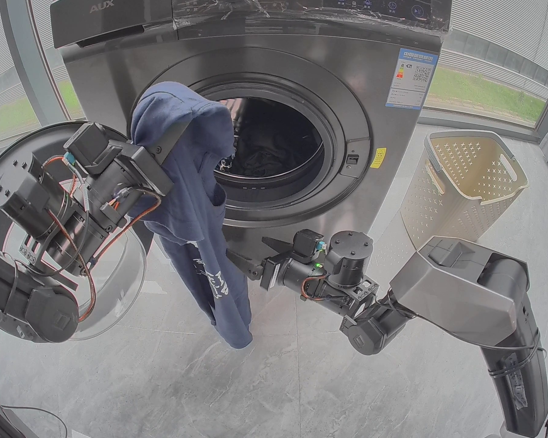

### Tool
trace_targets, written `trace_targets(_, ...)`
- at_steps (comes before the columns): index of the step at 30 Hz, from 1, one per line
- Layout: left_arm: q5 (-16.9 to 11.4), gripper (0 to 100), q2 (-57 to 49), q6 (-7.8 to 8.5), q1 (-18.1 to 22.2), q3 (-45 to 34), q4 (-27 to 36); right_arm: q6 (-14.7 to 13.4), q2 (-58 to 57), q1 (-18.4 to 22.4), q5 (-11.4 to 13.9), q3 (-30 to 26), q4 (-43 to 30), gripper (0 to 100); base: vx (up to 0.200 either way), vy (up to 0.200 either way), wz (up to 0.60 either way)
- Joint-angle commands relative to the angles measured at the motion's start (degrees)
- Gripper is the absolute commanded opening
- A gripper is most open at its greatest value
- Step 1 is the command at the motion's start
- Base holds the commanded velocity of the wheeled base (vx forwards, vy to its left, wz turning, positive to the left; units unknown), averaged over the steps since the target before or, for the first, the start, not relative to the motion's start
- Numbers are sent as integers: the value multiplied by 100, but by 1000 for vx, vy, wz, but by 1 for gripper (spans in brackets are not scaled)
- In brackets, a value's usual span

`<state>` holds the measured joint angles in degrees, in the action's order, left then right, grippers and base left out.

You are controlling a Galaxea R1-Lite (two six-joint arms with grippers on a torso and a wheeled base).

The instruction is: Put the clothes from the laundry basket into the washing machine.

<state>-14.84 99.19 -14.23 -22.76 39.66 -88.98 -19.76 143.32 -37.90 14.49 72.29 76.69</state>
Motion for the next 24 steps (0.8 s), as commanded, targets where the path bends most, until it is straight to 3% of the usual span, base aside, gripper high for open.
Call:
trace_targets(1, -2, 0, -5, -1, 0, -11, -14, -415, -296, 20, -43, 4, -75, 100, 0, 0, 0)
trace_targets(4, -2, 0, 3, -1, 0, -11, -14, -546, -296, 11, -114, 83, -198, 100, 0, 0, 0)
trace_targets(5, -2, 0, 3, -1, -9, -11, -14, -661, -296, -33, -448, 356, -506, 100, 0, 0, 0)
trace_targets(6, -2, 0, 3, -1, -9, -11, -14, -687, -296, -42, -509, 417, -559, 100, 0, 0, 0)
trace_targets(7, -2, 0, 3, 8, -18, -19, -14, -872, -270, -60, -825, 804, -875, 100, 0, 0, 0)
trace_targets(8, 7, 0, 12, 8, -18, -19, -14, -986, -244, -68, -957, 1024, -1069, 100, 0, 0, 0)
trace_targets(13, 7, 0, 3, 8, -62, -28, -14, -1320, -191, -227, -1133, 1709, -1798, 100, 0, 0, 0)
trace_targets(15, -2, 0, 3, 8, -53, -28, -14, -1416, -156, -279, -1256, 1903, -1939, 100, 0, 0, 0)
trace_targets(16, -2, 0, 3, 8, -62, -37, -14, -1592, -68, -350, -1423, 2158, -2053, 100, 0, 0, 0)
trace_targets(24, -2, 0, 3, -1, -62, -37, -14, -1777, 29, -490, -1476, 2298, -2158, 100, 0, 0, 0)
